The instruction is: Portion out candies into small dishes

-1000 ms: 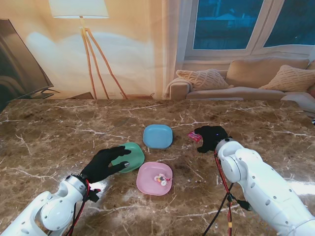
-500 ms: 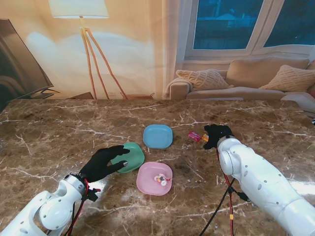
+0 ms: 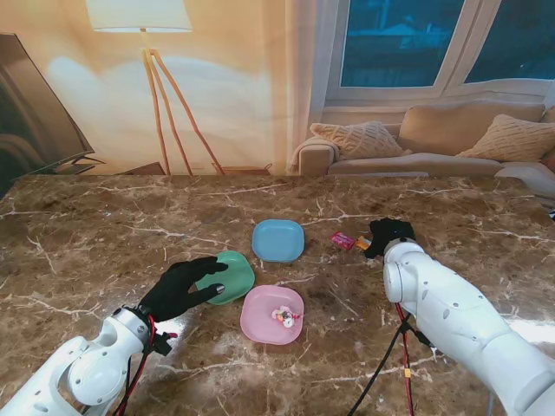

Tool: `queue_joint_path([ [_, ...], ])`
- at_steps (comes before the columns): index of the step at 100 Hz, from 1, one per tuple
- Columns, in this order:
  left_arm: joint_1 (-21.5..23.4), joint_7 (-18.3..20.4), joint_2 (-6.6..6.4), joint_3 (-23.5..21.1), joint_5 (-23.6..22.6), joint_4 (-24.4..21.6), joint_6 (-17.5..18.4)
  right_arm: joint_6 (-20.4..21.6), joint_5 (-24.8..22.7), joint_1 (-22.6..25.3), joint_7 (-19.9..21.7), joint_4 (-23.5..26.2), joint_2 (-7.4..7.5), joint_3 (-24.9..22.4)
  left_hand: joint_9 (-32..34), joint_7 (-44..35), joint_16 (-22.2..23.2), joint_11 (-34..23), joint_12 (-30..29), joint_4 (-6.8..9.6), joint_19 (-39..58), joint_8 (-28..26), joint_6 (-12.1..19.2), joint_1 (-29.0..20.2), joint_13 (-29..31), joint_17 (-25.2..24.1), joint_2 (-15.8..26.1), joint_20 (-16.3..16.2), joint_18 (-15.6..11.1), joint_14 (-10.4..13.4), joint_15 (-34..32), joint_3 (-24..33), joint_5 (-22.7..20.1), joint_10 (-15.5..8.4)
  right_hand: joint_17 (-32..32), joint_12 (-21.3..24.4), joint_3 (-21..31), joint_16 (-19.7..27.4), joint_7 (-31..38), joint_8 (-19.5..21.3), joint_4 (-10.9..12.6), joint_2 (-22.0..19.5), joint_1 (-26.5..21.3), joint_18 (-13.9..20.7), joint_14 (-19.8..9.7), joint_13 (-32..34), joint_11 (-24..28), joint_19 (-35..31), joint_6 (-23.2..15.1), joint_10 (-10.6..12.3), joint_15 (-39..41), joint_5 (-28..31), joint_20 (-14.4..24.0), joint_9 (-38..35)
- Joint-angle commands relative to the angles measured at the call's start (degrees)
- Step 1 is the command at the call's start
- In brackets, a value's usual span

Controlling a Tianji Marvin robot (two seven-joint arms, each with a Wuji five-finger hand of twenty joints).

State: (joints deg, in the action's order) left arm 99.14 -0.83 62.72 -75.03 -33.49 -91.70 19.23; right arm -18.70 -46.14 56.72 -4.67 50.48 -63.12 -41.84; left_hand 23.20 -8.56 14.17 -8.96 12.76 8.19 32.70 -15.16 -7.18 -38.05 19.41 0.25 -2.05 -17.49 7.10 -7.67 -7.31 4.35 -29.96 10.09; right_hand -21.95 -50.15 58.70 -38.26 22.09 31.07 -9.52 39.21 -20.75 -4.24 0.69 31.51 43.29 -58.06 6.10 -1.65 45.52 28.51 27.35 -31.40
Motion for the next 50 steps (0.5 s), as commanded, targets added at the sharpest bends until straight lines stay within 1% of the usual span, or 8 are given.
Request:
queue_joint_path([
  [1,0.4,0.2,-0.15,0.0,-0.1,-0.2,-0.3,0.0,0.1,-0.3,0.7,-1.1,-0.03,0.5,0.3,-0.4,-0.5,0.1,-0.2,-1.09,-0.9,0.4,0.8,0.8,-0.2,-0.2,1.7,0.8,-1.5,1.0,0.3,-1.0,-1.5,-1.4,-1.0,-1.9,2.0,-1.1,2.9,1.7,-0.2,2.6,-0.6,-1.3,0.2,2.1,1.2,-1.9,-2.1,1.2,0.2,4.3,1.1,-2.5],
  [11,0.3,0.3,-0.18,0.0,-0.2,-0.2,-0.3,0.8,1.0,-0.8,0.3,-2.6,-0.25,1.6,0.3,-0.7,-0.5,0.1,-0.2,-1.13,-1.0,0.2,1.0,0.7,-0.2,-0.3,1.7,0.9,-1.5,1.1,0.3,-1.0,-1.7,-1.4,-1.4,-3.4,4.0,-1.9,8.3,5.6,-0.3,5.8,-2.8,-1.1,-0.4,3.0,1.0,-2.6,-7.6,3.0,0.6,11.0,1.2,-4.7],
  [18,0.3,0.4,-0.19,0.1,-0.1,-0.1,-0.2,1.3,1.7,-1.1,-0.1,-3.5,-0.48,2.3,0.3,-0.8,-0.5,0.1,-0.2,-1.17,-1.0,0.2,1.1,0.7,-0.2,-0.3,1.7,0.9,-1.5,1.0,0.3,-1.0,-1.8,-1.5,-0.9,-3.5,5.0,-2.2,10.5,7.7,-0.2,7.5,-4.4,-0.8,-0.7,2.4,0.4,-2.4,-9.6,3.4,0.5,13.1,1.2,-4.4],
  [29,0.2,0.5,-0.22,0.2,-0.1,0.0,-0.1,2.1,2.8,-1.4,-0.7,-4.7,-0.9,3.5,0.2,-0.9,-0.5,0.1,-0.2,-1.2,-1.0,0.1,1.2,0.6,-0.2,-0.2,1.7,0.9,-1.4,1.0,0.3,-1.0,-1.8,-1.4,1.2,-2.6,5.5,-2.1,11.7,9.6,-0.2,9.1,-5.2,-0.4,-0.8,-0.4,-1.9,-1.1,-10.9,3.1,-0.4,13.9,1.1,-1.9],
  [40,0.2,0.6,-0.25,0.2,-0.2,-0.1,-0.1,2.4,3.9,-1.7,-1.1,-6.0,-1.33,5.0,0.3,-1.0,-0.5,0.1,-0.2,-1.22,-1.1,0.0,1.3,0.5,-0.2,-0.3,1.7,0.9,-1.5,1.0,0.3,-1.0,-1.8,-1.4,1.5,-1.4,6.2,-1.9,12.1,10.3,-0.2,10.7,-6.3,-0.5,-0.8,-0.8,-3.3,-0.8,-12.3,3.0,-0.8,15.7,1.2,-1.7],
  [46,0.3,0.5,-0.24,0.2,-0.3,-0.1,-0.1,2.5,4.6,-1.7,-1.6,-6.8,-1.68,5.6,0.2,-1.1,-0.5,0.1,-0.2,-1.24,-1.1,0.0,1.3,0.5,-0.2,-0.3,1.7,0.9,-1.5,1.0,0.3,-1.0,-1.8,-1.4,1.4,-0.5,6.8,-1.6,13.2,11.8,-0.3,12.0,-6.9,-0.5,-0.8,-0.9,-3.7,-0.7,-13.3,3.0,-1.1,16.8,1.5,-1.8],
  [47,0.3,0.5,-0.24,0.2,-0.3,-0.1,-0.1,2.6,4.8,-1.8,-1.7,-6.9,-1.74,5.7,0.2,-1.1,-0.5,0.1,-0.2,-1.24,-1.1,0.0,1.2,0.5,-0.2,-0.3,1.7,0.9,-1.4,1.0,0.3,-1.0,-1.8,-1.4,1.4,-0.5,6.8,-1.6,13.4,11.9,-0.4,12.2,-7.0,-0.5,-0.8,-0.9,-3.8,-0.7,-13.5,3.0,-1.1,17.0,1.6,-1.8],
  [50,0.3,0.5,-0.23,0.2,-0.3,-0.1,-0.1,2.8,5.1,-1.8,-2.0,-7.3,-1.9,5.9,0.3,-1.1,-0.5,0.1,-0.1,-1.25,-1.1,-0.1,1.3,0.5,-0.2,-0.3,1.7,0.9,-1.4,1.0,0.3,-1.0,-1.9,-1.4,1.3,0.0,6.5,-1.5,14.4,12.7,-2.3,12.8,-7.7,-0.5,-0.8,-0.9,-3.9,-0.7,-14.3,3.0,-1.1,17.2,1.8,-1.9],
])
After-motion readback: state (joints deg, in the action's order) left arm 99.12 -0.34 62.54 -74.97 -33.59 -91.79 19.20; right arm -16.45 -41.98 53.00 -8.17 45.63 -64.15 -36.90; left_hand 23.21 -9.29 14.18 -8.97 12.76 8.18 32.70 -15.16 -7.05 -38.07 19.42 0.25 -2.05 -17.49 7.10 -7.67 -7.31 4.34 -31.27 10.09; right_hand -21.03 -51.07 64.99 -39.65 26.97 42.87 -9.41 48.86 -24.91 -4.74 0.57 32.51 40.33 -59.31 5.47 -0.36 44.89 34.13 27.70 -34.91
